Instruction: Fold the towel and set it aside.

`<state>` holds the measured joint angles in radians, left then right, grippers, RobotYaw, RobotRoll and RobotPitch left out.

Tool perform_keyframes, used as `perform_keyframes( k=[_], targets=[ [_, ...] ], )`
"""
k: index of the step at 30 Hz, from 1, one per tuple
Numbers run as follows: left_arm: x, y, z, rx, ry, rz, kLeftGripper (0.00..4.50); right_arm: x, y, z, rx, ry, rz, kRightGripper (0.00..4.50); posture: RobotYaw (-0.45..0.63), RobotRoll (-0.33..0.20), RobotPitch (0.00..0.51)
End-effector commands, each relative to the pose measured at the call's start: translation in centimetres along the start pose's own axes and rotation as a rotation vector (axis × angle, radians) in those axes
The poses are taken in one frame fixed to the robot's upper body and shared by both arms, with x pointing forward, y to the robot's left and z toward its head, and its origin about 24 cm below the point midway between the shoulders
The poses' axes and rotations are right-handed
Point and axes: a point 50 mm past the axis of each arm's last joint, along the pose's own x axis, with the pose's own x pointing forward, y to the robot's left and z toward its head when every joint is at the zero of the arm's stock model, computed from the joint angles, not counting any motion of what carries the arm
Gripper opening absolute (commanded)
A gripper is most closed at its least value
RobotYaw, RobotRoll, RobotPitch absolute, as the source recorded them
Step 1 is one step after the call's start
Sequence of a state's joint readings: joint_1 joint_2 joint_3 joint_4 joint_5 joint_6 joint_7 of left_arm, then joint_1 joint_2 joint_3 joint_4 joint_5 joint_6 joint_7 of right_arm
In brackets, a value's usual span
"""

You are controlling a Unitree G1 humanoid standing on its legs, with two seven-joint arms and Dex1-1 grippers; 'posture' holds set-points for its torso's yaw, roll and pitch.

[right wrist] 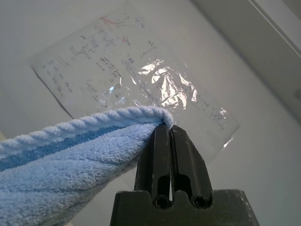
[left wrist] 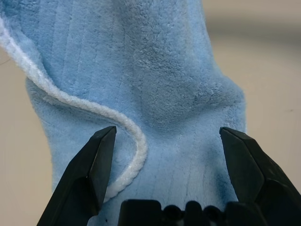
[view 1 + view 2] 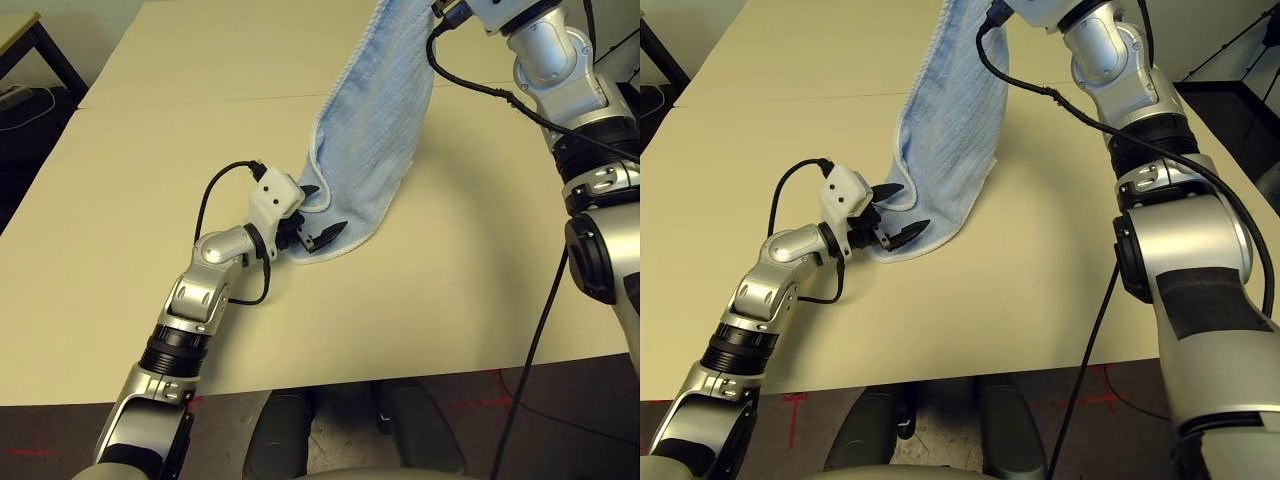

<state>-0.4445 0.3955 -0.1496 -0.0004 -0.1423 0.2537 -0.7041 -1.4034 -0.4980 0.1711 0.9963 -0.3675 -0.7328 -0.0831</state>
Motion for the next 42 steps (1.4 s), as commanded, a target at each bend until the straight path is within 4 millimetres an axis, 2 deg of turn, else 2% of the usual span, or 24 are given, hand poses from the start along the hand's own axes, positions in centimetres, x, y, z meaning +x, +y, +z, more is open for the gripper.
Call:
perform_keyframes(
  k=[1, 10, 19, 27, 35, 38, 42],
  targets=[
    [0.3, -0.1, -1.1, 0.005, 0.065, 0.014, 4.50, 0.6, -1.1, 0.5, 0.006, -0.025, -0.035, 0.02, 0.07, 0.000, 0.171],
    [1.1, 1.3, -1.0, 0.013, 0.089, 0.131, 4.50, 0.6, -1.0, 0.6, 0.009, -0.029, -0.029, 0.02, 0.07, 0.000, 0.171],
    [1.3, 1.5, -0.3, 0.019, 0.062, 0.143, 4.50, 0.5, -0.6, 0.6, 0.017, -0.026, -0.015, 0.02, 0.07, 0.000, 0.168],
    [0.5, 1.5, -0.7, 0.046, 0.116, 0.152, 4.50, 0.5, -0.6, 0.7, 0.026, -0.027, -0.014, 0.02, 0.07, 0.000, 0.169],
    [0.8, 1.7, -0.7, 0.057, 0.124, 0.185, 4.48, 0.6, -0.6, 0.7, 0.032, -0.026, -0.014, 0.00, 0.07, 0.000, 0.169],
    [0.9, 1.7, -0.6, 0.062, 0.121, 0.196, 3.56, 0.6, -0.6, 0.7, 0.033, -0.025, -0.015, 0.00, 0.07, 0.000, 0.169],
    [1.0, 1.7, -0.5, 0.067, 0.116, 0.201, 1.95, 0.6, -0.7, 0.7, 0.034, -0.023, -0.016, 0.00, 0.07, 0.000, 0.167]
  ],
)
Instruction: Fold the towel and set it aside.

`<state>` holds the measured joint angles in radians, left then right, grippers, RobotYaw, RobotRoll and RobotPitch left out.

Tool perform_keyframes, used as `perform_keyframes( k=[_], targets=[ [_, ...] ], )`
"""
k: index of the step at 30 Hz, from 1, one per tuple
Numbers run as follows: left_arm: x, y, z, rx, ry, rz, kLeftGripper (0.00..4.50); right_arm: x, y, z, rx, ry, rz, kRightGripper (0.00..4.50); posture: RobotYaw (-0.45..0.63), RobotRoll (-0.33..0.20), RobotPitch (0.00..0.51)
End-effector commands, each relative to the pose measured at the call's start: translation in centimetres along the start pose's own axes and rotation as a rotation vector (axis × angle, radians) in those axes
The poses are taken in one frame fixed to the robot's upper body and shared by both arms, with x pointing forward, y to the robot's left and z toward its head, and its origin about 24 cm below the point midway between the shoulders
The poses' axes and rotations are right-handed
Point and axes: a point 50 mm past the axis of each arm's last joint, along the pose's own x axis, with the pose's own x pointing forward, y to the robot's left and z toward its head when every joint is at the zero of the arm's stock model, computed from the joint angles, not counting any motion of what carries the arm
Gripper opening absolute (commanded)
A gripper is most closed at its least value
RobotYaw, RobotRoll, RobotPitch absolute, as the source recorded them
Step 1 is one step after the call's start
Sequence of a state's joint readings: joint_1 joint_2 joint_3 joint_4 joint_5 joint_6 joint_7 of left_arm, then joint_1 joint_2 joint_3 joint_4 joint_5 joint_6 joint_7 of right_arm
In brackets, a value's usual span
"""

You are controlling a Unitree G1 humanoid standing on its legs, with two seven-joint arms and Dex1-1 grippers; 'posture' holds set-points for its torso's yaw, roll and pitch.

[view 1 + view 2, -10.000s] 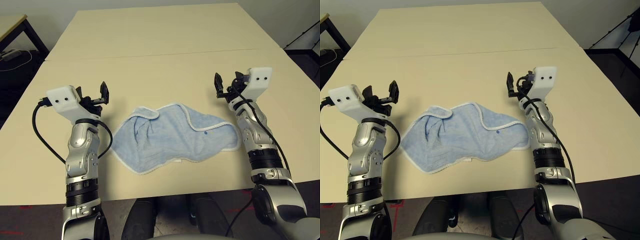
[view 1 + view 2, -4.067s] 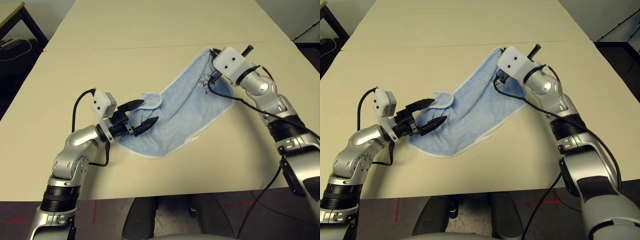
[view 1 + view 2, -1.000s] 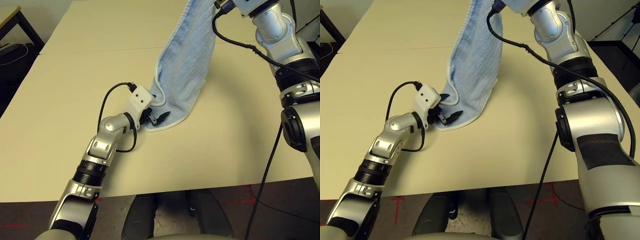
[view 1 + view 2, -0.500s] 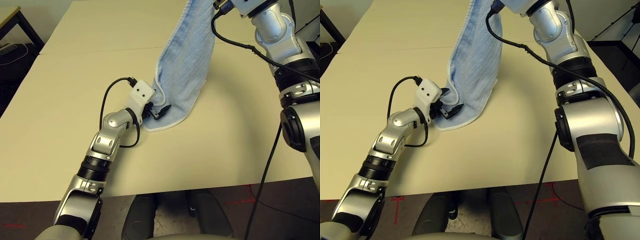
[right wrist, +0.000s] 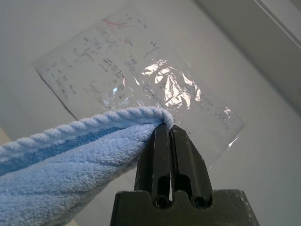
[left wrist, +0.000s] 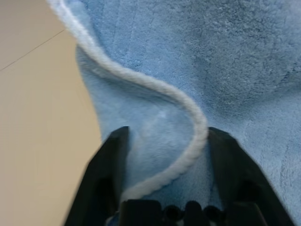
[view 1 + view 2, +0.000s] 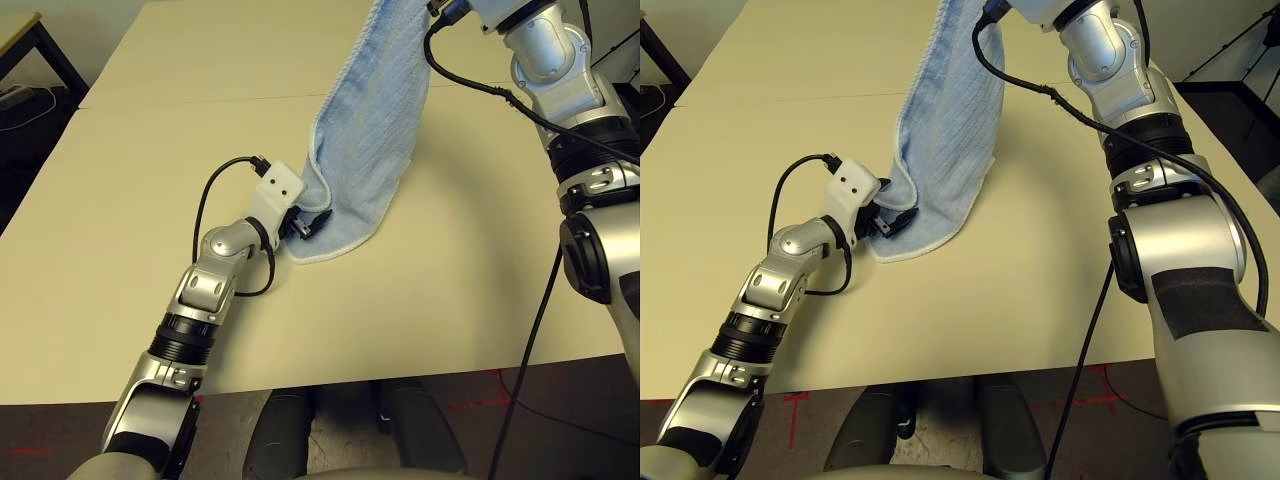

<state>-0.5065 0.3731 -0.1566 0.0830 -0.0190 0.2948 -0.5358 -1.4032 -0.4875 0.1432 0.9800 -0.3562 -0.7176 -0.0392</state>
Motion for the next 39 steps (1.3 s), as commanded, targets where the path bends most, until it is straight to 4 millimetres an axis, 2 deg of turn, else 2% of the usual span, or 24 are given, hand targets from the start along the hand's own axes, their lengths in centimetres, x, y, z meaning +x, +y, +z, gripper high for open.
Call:
perform_keyframes(
  k=[1, 5, 20, 25, 32, 36, 39],
  targets=[
    [0.1, -0.1, 0.2, 0.016, 0.003, 0.002, 1.58, 0.4, -0.5, 0.5, 0.012, -0.025, -0.024, 0.00, 0.07, 0.000, 0.167],
    [0.1, -0.1, 0.2, 0.016, -0.001, 0.000, 0.03, 0.3, -0.5, 0.5, 0.013, -0.023, -0.024, 0.00, 0.07, 0.000, 0.167],
    [0.1, -0.1, 0.2, 0.008, 0.004, -0.005, 0.01, 0.4, -0.5, 0.4, 0.019, -0.018, -0.026, 0.00, 0.07, 0.000, 0.163],
    [-0.2, 0.4, 0.4, -0.009, -0.004, 0.007, 0.01, 0.2, -0.5, 0.2, 0.030, -0.004, -0.025, 0.00, 0.07, 0.000, 0.162],
    [-2.5, 4.1, 1.2, -0.045, -0.014, 0.160, 0.01, -1.2, -0.3, -1.7, 0.118, 0.107, -0.033, 0.00, 0.07, 0.000, 0.164],
    [-5.0, 7.0, 2.3, -0.052, -0.012, 0.271, 0.01, -2.9, 0.0, -3.2, 0.148, 0.185, -0.015, 0.00, 0.07, 0.000, 0.164],
    [-6.5, 8.1, 3.0, -0.057, -0.004, 0.293, 0.01, -4.2, 0.5, -4.2, 0.182, 0.240, 0.008, 0.00, 0.09, 0.000, 0.168]
  ],
)
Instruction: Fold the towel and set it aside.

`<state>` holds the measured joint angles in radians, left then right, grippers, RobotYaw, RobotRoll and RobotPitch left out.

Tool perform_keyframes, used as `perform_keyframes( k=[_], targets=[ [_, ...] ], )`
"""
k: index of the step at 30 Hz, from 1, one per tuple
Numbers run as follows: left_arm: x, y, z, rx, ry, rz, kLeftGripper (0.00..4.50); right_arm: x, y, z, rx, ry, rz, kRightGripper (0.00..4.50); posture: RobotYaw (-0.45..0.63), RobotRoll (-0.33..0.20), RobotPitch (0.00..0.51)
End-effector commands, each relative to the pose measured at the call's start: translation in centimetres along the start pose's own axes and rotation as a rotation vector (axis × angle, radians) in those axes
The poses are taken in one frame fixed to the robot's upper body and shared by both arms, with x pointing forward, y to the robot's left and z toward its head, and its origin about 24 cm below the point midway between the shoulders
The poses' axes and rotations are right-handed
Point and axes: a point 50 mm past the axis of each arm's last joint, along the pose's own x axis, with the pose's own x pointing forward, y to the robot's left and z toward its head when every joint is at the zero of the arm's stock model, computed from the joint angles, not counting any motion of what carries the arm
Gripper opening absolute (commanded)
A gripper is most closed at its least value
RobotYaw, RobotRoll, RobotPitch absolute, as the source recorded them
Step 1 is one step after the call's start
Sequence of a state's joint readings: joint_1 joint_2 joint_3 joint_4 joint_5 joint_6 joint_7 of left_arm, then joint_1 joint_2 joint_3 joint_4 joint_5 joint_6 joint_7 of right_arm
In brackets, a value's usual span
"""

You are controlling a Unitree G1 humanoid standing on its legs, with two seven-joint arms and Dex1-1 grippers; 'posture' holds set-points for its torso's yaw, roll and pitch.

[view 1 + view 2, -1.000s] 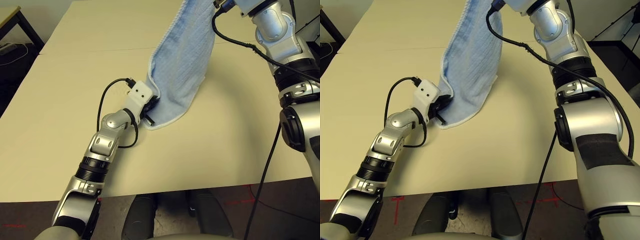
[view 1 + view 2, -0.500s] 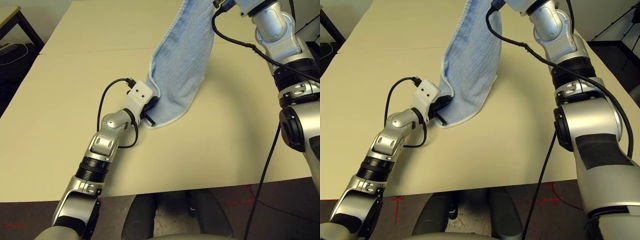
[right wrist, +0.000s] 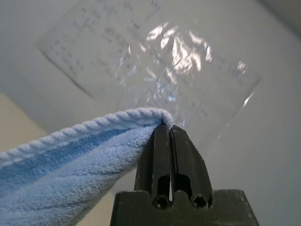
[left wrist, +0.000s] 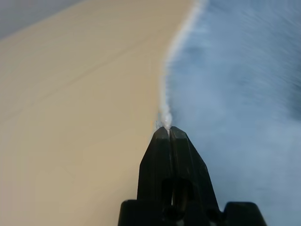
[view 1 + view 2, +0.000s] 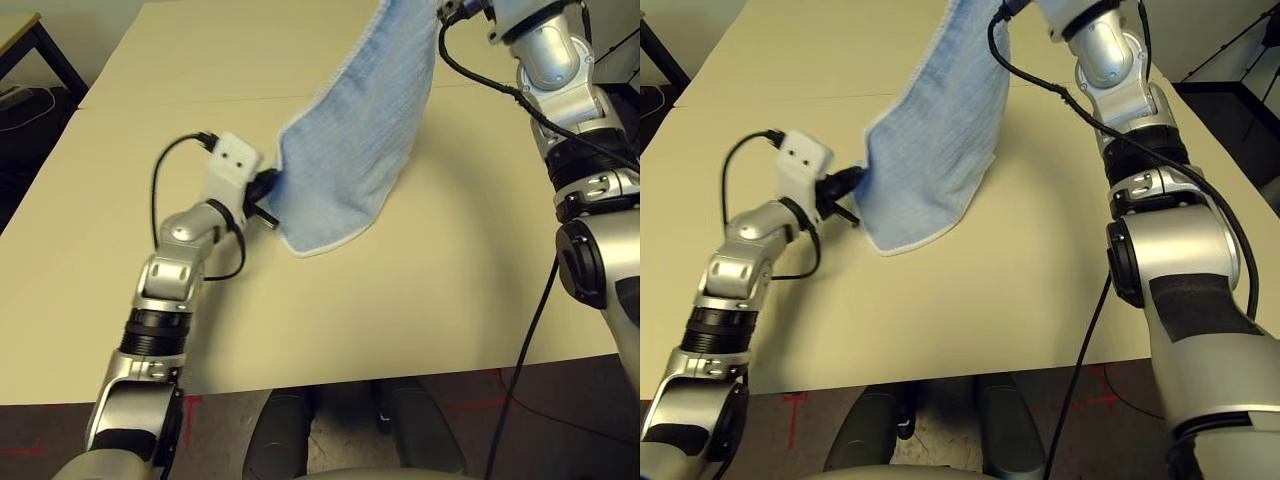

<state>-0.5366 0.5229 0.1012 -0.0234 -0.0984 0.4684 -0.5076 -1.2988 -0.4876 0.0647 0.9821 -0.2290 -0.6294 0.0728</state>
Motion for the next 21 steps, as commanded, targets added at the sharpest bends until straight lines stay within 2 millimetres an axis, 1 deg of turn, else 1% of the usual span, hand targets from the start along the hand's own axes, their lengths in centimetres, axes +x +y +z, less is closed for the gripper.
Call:
perform_keyframes(
  k=[1, 4, 7, 10, 14, 17, 21],
  targets=[
    [-1.2, 1.2, 1.1, -0.014, 0.001, 0.003, 0.01, -1.3, -0.1, -1.6, 0.049, 0.071, 0.013, 0.00, 0.09, 0.000, 0.168],
    [-2.3, 2.4, 1.5, -0.015, 0.025, 0.008, 0.01, -2.5, 0.2, -2.9, 0.109, 0.139, 0.046, 0.00, 0.10, 0.000, 0.173],
    [-3.4, 3.8, 1.9, -0.013, 0.053, 0.018, 0.01, -4.0, 0.3, -4.4, 0.216, 0.215, 0.093, 0.00, 0.11, 0.000, 0.177],
    [-4.3, 5.3, 2.5, -0.006, 0.066, 0.049, 0.01, -5.2, -0.1, -5.4, 0.288, 0.273, 0.142, 0.00, 0.11, 0.000, 0.181],
    [-5.2, 7.7, 3.4, 0.006, 0.068, 0.113, 0.01, -7.0, -1.4, -7.0, 0.376, 0.374, 0.175, 0.00, 0.10, 0.000, 0.183],
    [-5.5, 8.5, 3.6, 0.014, 0.073, 0.135, 0.01, -7.9, -2.0, -7.7, 0.418, 0.420, 0.192, 0.00, 0.10, 0.000, 0.187],
    [-5.7, 9.3, 3.5, -0.010, 0.076, 0.171, 0.01, -9.4, -2.3, -8.3, 0.570, 0.461, 0.264, 0.00, 0.09, 0.000, 0.196]
  ],
)
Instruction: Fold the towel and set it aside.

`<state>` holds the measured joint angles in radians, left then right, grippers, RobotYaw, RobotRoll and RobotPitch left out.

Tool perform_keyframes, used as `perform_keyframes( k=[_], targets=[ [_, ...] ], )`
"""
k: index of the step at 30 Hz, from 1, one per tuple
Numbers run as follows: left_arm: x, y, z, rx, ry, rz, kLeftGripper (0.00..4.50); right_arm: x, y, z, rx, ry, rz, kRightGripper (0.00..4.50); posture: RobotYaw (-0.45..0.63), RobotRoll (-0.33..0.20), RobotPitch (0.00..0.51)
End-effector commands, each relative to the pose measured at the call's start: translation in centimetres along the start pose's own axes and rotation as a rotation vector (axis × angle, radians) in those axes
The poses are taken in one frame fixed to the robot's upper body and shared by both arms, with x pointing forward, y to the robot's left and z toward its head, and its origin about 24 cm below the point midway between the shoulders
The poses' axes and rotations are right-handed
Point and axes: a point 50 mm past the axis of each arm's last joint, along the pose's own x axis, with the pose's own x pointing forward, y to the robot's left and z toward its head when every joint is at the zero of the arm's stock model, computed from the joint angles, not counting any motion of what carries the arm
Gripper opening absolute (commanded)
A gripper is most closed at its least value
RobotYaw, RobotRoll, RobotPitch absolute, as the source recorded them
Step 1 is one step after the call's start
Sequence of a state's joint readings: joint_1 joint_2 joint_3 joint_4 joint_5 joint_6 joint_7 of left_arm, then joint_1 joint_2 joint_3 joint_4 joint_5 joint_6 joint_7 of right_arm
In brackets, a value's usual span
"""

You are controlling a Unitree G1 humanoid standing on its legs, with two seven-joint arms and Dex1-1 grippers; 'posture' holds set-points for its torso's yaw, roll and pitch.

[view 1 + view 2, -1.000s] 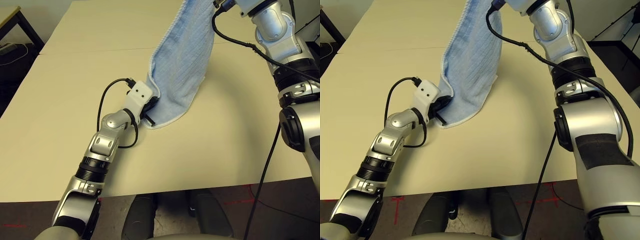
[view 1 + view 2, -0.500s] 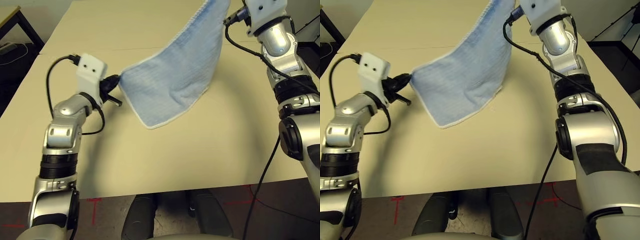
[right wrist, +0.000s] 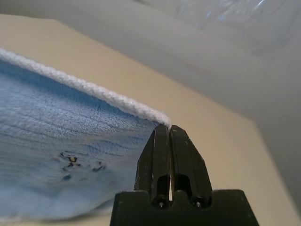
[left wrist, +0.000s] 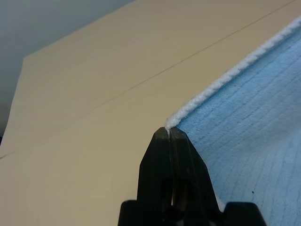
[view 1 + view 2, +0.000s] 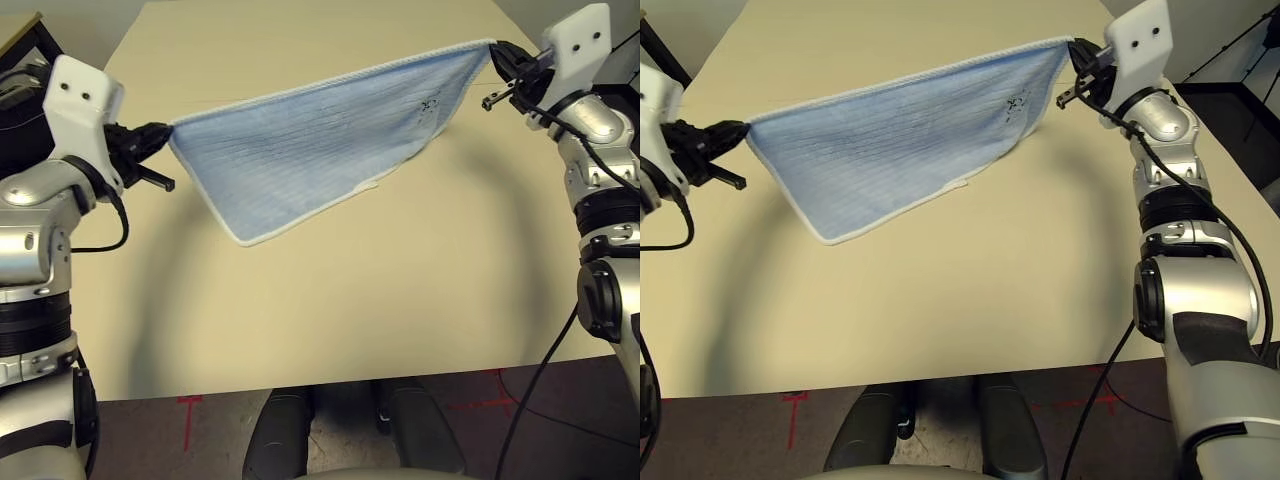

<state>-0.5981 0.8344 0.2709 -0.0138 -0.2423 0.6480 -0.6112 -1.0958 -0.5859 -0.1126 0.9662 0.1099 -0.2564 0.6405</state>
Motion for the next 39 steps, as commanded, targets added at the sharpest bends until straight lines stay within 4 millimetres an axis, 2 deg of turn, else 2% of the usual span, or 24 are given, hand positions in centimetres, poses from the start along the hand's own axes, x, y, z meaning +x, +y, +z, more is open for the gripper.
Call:
perform_keyframes(
  k=[1, 6, 10, 15, 20, 27, 31, 35, 39],
  targets=[
    [-0.5, 1.4, -0.2, -0.034, 0.017, 0.058, 0.01, -1.7, -1.1, -1.1, 0.141, 0.036, 0.055, 0.00, 0.09, 0.000, 0.198],
    [-0.7, 1.7, -0.3, -0.063, 0.028, 0.073, 0.01, -2.6, -1.1, -0.7, 0.353, 0.003, 0.194, 0.00, 0.08, 0.000, 0.210],
    [-0.4, 2.2, 0.2, -0.074, 0.015, 0.097, 0.01, -2.5, -2.5, 1.3, 0.480, -0.077, 0.206, 0.00, 0.07, 0.000, 0.214],
    [-0.2, 4.2, 1.9, -0.076, -0.034, 0.151, 0.01, -2.4, -4.6, 3.8, 0.556, -0.146, 0.182, 0.00, 0.08, 0.000, 0.218],
    [0.2, 5.6, 3.3, -0.079, -0.060, 0.160, 0.01, -1.9, -5.0, 4.7, 0.545, -0.143, 0.165, 0.00, 0.07, 0.000, 0.225],
    [2.4, 6.5, 2.5, -0.098, -0.032, 0.197, 0.01, 0.6, -2.2, 1.8, 0.433, 0.028, 0.076, 0.00, 0.07, 0.000, 0.229],
    [4.1, 6.7, 2.5, -0.094, -0.043, 0.247, 0.01, 1.8, -1.2, 1.3, 0.385, 0.037, -0.014, 0.00, 0.09, 0.000, 0.240],
    [4.8, 7.7, 4.2, -0.063, -0.125, 0.352, 0.01, 2.3, -2.2, 3.0, 0.365, -0.071, -0.149, 0.00, 0.09, 0.000, 0.245],
    [4.8, 8.2, 5.4, -0.051, -0.203, 0.387, 0.01, 1.7, -3.9, 4.3, 0.350, -0.154, -0.237, 0.00, 0.08, 0.000, 0.251]
  ],
)
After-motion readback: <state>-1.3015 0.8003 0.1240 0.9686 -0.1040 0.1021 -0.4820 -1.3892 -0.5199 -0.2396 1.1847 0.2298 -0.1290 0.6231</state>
